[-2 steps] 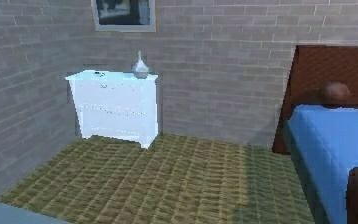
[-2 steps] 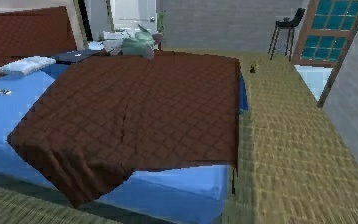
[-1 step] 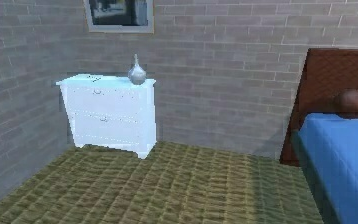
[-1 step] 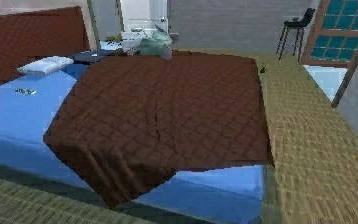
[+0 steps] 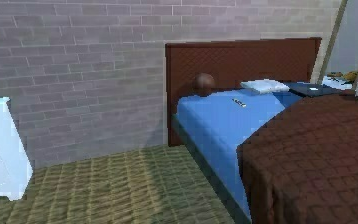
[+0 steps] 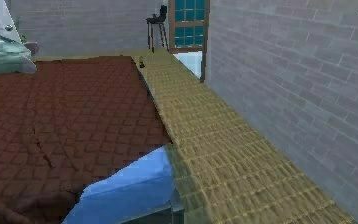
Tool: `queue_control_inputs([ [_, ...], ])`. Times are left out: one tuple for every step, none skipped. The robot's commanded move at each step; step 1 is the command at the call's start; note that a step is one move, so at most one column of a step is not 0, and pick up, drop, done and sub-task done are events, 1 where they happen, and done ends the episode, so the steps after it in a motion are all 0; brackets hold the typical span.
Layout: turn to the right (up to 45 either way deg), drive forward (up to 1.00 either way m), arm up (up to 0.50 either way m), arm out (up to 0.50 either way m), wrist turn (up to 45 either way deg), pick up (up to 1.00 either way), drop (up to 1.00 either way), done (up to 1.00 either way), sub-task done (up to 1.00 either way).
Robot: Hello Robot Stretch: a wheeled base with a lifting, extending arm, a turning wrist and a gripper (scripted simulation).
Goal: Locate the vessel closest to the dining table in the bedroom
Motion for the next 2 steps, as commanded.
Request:
queue_control_inputs([
  [0.0,0.45,0.0,0.0,0.0,0.0,0.0,0.0,0.0],
  [-45.0,0.0,0.0,0.0,0.0,0.0,0.0,0.0,0.0],
])
